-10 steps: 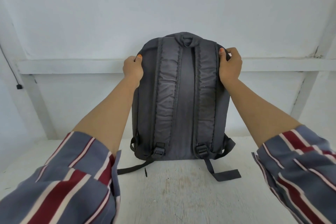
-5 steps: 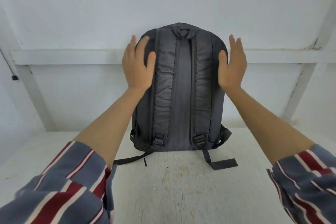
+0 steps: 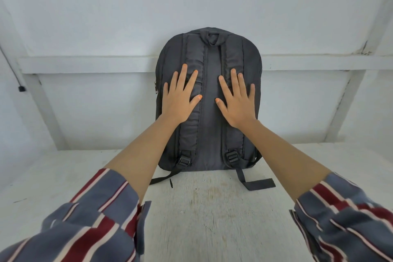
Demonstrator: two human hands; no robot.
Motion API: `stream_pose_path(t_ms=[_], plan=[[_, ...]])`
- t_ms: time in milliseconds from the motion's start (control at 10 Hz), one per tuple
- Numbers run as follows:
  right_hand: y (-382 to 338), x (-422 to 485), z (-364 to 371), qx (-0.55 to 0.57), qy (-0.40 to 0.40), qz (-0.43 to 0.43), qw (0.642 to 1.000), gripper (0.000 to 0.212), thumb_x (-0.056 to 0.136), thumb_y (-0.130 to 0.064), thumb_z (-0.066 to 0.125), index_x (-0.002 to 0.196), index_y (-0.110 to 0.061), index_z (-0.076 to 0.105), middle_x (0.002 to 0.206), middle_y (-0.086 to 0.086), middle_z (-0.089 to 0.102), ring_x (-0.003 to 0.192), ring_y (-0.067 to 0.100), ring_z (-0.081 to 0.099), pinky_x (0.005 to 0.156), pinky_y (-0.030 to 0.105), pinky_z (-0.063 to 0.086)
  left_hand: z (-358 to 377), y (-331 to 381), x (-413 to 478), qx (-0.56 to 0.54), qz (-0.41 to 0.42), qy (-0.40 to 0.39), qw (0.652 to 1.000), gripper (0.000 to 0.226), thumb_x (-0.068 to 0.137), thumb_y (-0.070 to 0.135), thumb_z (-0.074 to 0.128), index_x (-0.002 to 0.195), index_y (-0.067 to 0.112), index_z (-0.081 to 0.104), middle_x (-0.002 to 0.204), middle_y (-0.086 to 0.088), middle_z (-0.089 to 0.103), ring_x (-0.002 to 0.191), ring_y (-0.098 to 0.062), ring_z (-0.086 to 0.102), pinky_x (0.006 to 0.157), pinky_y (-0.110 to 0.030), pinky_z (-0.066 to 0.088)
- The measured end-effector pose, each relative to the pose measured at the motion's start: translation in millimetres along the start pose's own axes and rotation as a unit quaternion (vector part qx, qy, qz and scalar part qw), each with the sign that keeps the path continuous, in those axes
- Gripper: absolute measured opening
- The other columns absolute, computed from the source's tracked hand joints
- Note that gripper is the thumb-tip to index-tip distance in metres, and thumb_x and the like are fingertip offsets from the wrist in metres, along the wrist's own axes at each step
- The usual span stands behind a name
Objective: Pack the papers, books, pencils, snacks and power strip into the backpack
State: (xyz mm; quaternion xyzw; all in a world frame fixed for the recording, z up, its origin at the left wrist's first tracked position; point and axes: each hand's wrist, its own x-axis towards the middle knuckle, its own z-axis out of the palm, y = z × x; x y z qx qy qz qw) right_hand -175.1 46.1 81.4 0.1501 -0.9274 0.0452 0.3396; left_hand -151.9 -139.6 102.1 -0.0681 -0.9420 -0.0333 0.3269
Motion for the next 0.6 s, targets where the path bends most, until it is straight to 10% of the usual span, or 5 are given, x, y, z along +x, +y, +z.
stream_pose_path(t_ms=[400, 600], plan=[[-7, -8, -64, 0.044, -0.019, -0.018, 0.999, 0.047, 0.101, -0.026, 0.031, 0.144, -0.008, 0.03, 0.153, 0.007, 0.027, 0.142, 0.022, 0.021, 0.116, 0.035, 0.01, -43, 22, -10, -0.084, -0.029, 0.062, 0.994, 0.043, 0.098, 0.027, 0.039, 0.139, 0.015, 0.043, 0.149, -0.007, 0.034, 0.135, -0.024, 0.033, 0.106, -0.037, 0.031], [-23, -29, -107, 0.051, -0.085, -0.007, 0.995, 0.039, 0.101, -0.023, 0.03, 0.131, -0.004, 0.047, 0.136, 0.012, 0.049, 0.122, 0.03, 0.044, 0.103, 0.034, 0.028, -75, 26, -32, -0.076, -0.058, -0.036, 0.995, 0.035, 0.096, 0.028, 0.037, 0.121, 0.009, 0.055, 0.13, -0.011, 0.052, 0.114, -0.031, 0.051, 0.089, -0.04, 0.042]])
